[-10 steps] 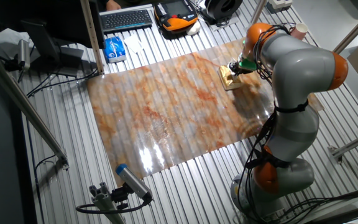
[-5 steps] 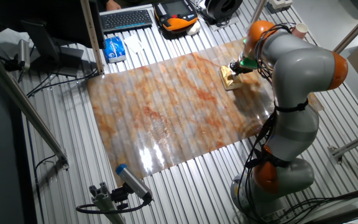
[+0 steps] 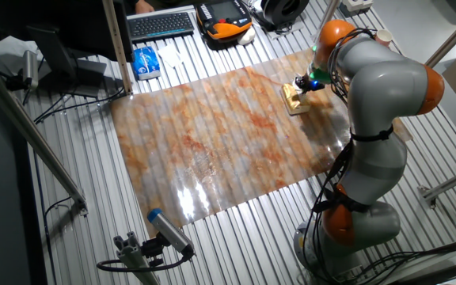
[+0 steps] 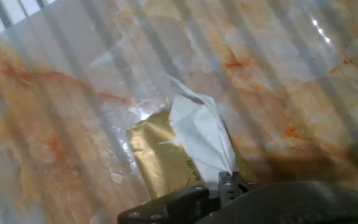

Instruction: Pull out a napkin

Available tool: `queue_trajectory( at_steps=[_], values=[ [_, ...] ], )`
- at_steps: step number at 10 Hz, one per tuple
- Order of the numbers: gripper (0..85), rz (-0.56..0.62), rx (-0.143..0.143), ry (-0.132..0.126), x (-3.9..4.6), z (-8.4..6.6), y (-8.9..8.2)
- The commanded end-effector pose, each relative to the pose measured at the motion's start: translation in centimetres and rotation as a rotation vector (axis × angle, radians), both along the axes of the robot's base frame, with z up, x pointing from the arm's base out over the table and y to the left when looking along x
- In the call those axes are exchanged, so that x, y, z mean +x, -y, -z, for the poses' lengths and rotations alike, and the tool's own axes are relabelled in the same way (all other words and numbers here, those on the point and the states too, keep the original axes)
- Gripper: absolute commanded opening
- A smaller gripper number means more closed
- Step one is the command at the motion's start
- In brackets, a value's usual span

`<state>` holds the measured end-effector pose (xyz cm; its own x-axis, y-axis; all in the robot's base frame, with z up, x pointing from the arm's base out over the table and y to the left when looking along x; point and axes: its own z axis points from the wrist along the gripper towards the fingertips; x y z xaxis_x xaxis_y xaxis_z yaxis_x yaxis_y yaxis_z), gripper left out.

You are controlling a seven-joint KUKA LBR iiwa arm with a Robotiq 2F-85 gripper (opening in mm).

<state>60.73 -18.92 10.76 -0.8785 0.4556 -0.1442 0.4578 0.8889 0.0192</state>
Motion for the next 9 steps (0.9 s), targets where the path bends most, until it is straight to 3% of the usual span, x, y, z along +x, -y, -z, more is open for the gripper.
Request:
queue_trajectory(
  at_steps=[1,9],
  values=[
    [0.0,0.0,-0.001,0.001,-0.02,0.0,0.0],
    [0.0,-0.015,0.022,-0.007,-0.52,-2.7,-0.3]
  ],
)
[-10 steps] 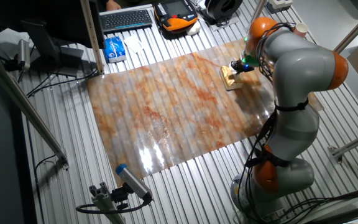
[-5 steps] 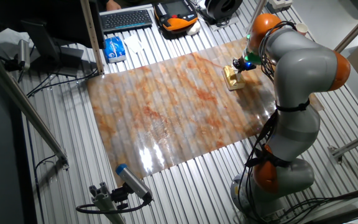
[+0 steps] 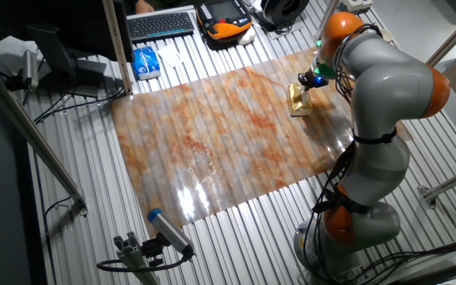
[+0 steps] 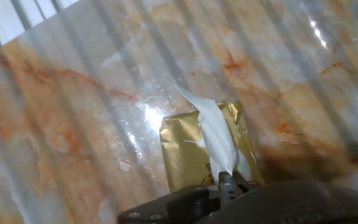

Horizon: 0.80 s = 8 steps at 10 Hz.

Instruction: Pull out a napkin

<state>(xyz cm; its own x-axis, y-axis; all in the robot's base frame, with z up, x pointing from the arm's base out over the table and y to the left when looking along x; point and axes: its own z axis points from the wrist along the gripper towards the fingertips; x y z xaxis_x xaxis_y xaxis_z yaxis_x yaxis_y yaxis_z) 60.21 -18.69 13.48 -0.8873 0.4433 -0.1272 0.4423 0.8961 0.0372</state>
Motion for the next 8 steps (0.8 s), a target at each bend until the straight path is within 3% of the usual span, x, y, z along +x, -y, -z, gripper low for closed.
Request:
queue_trajectory(
  at_steps=[1,2,6,8],
  values=[
    [0.0,-0.009,0.011,-0.001,0.04,-0.2,0.2],
    [0.0,-0.012,0.023,-0.005,0.13,-0.7,0.5],
    [0.0,-0.017,0.03,-0.029,0.55,-3.3,0.5],
    [0.0,-0.021,0.032,-0.03,0.61,-3.4,0.3]
  ],
)
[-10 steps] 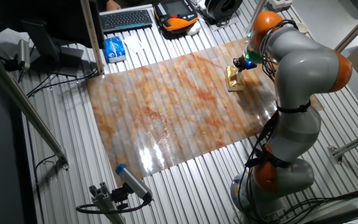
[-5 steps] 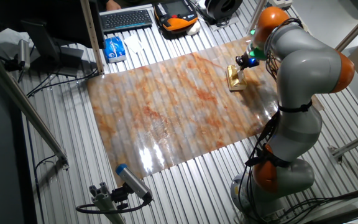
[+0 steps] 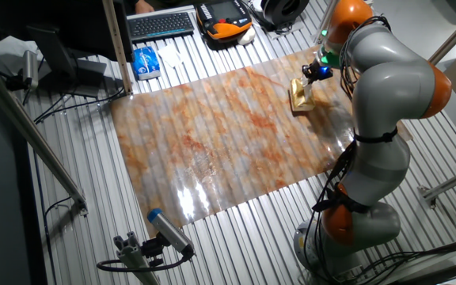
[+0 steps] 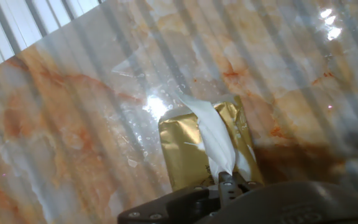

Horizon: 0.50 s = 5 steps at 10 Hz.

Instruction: Pull out a napkin

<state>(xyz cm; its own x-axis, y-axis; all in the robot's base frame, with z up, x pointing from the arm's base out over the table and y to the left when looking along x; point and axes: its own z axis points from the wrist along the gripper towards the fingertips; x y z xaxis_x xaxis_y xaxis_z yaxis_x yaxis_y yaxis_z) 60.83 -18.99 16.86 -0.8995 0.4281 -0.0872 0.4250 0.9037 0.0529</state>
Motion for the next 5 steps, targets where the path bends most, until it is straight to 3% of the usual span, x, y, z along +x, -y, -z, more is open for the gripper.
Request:
queue_trajectory(
  at_steps=[1,5],
  values=[
    [0.0,-0.001,-0.001,0.001,-0.02,0.03,-0.05],
    [0.0,-0.006,-0.005,0.007,-0.07,0.1,-0.21]
  ],
)
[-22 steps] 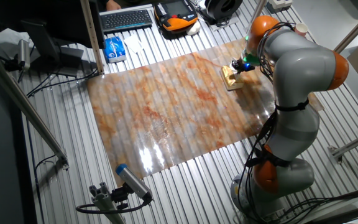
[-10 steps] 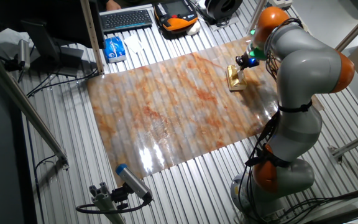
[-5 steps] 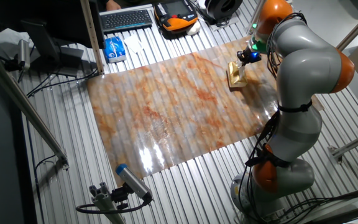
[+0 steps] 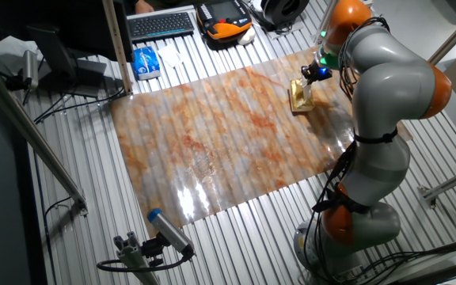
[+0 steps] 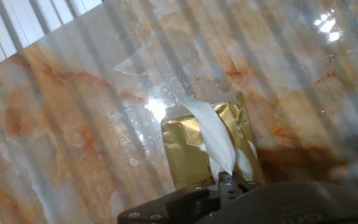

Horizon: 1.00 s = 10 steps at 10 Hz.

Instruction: Pull out a napkin

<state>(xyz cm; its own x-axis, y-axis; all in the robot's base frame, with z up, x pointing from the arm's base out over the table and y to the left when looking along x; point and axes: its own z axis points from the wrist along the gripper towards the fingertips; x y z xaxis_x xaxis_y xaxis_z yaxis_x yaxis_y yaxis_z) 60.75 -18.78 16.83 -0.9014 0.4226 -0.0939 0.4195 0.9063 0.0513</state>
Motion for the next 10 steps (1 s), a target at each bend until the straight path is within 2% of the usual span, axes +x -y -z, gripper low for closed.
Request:
queue_trajectory(
  at_steps=[1,3,5,10],
  values=[
    [0.0,0.0,0.005,-0.004,0.02,-0.27,-0.02],
    [0.0,-0.002,0.003,-0.002,0.0,-0.12,0.04],
    [0.0,-0.002,0.007,-0.009,0.02,-0.84,0.03],
    [0.0,-0.005,0.011,-0.008,0.02,-1.1,-0.13]
  ],
)
